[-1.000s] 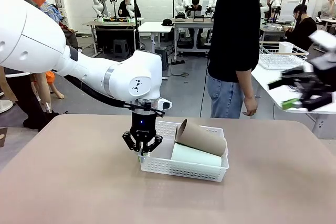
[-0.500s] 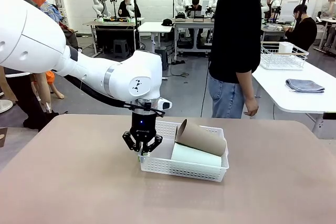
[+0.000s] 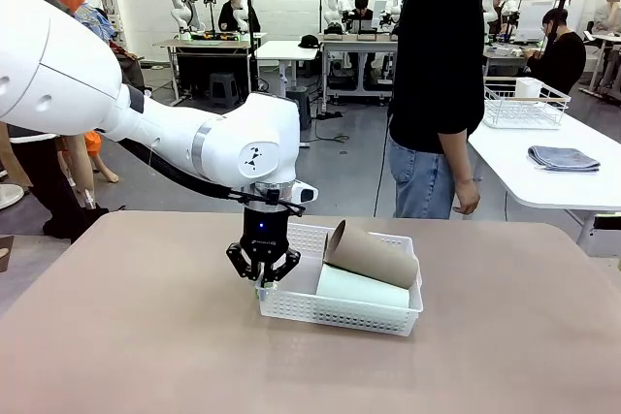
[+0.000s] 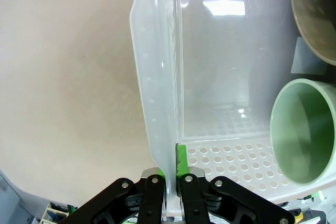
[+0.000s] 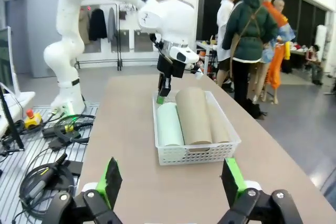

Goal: Clean and organize the cups into the basket.
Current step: Pick up the Reusable plastic cup from the right side of the table and stack it inside the Organizing basket in the center of the table, then move the Organizing basket back to the left side of the table.

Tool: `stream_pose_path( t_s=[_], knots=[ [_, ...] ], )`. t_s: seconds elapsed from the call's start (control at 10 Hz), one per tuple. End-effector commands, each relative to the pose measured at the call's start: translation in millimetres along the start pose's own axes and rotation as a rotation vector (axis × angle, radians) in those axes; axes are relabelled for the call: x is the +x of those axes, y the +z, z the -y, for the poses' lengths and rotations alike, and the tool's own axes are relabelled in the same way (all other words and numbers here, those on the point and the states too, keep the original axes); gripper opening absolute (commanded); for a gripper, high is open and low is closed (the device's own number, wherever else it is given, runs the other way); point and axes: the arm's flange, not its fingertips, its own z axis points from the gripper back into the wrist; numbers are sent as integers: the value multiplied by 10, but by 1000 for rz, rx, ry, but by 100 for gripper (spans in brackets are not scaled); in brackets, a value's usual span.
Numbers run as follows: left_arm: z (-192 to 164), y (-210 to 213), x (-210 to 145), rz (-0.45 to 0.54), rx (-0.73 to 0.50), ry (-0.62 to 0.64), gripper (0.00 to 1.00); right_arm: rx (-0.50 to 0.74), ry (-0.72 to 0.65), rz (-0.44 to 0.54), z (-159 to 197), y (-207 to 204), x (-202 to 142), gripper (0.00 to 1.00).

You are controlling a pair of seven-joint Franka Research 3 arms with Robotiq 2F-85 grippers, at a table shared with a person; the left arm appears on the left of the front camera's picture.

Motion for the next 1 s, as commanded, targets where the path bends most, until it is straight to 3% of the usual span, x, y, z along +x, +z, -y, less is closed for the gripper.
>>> stream_pose_path(
  t_s=[0.0,0.9],
  knots=[
    [-36,-25,-2,-4,7,-2,0,6,-6,28,-17,35,-16,100],
    [-36,-25,-2,-4,7,-2,0,6,-6,28,-17,35,-16,100]
  ],
)
